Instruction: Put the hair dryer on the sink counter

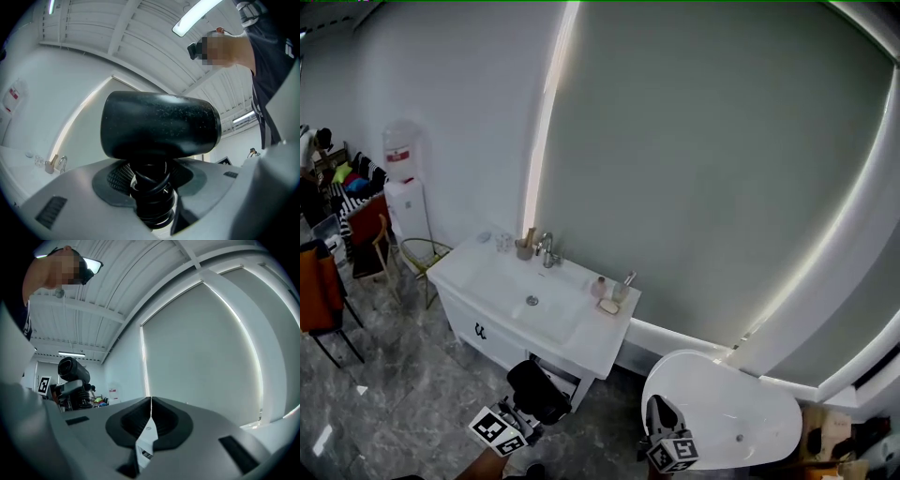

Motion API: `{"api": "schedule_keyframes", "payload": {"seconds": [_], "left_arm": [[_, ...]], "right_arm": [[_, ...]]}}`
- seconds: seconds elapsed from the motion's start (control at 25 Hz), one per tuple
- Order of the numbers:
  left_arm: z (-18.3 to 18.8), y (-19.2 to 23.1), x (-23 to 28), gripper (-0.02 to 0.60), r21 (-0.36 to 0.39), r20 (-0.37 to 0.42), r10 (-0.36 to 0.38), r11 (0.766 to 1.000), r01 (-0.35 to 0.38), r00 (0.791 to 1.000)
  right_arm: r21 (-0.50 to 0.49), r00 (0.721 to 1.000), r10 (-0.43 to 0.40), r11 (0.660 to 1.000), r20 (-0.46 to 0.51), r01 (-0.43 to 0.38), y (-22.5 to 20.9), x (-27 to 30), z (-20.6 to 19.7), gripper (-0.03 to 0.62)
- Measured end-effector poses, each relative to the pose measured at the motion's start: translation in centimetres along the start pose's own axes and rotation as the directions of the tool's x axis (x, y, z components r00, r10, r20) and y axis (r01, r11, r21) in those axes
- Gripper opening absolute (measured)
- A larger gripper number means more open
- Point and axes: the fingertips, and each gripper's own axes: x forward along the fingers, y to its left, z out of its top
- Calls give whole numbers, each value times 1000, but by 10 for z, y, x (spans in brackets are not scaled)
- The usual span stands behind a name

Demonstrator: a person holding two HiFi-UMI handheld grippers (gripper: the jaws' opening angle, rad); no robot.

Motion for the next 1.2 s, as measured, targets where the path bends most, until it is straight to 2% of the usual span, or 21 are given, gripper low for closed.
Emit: {"api": "schedule_keyframes", "payload": {"seconds": [0.24, 0.6, 0.92, 1.2], "left_arm": [[0, 22, 8, 221, 1, 5, -1, 1000, 1, 1000], [-14, 48, 6, 221, -21, -7, -23, 1000, 23, 1000], [-26, 56, 41, 221, -27, -30, -51, 998, 51, 998], [-47, 83, 97, 221, -28, -34, -48, 999, 47, 998]], "right_arm": [[-25, 1000, -14, 1000, 7, 14, -1, 15, 5, 31], [-19, 998, -56, 998, 9, 56, 4, 15, -12, 31], [5, 995, -97, 995, -2, 97, -32, 27, -20, 31], [15, 997, -81, 997, -1, 81, -83, 82, -19, 31]]}}
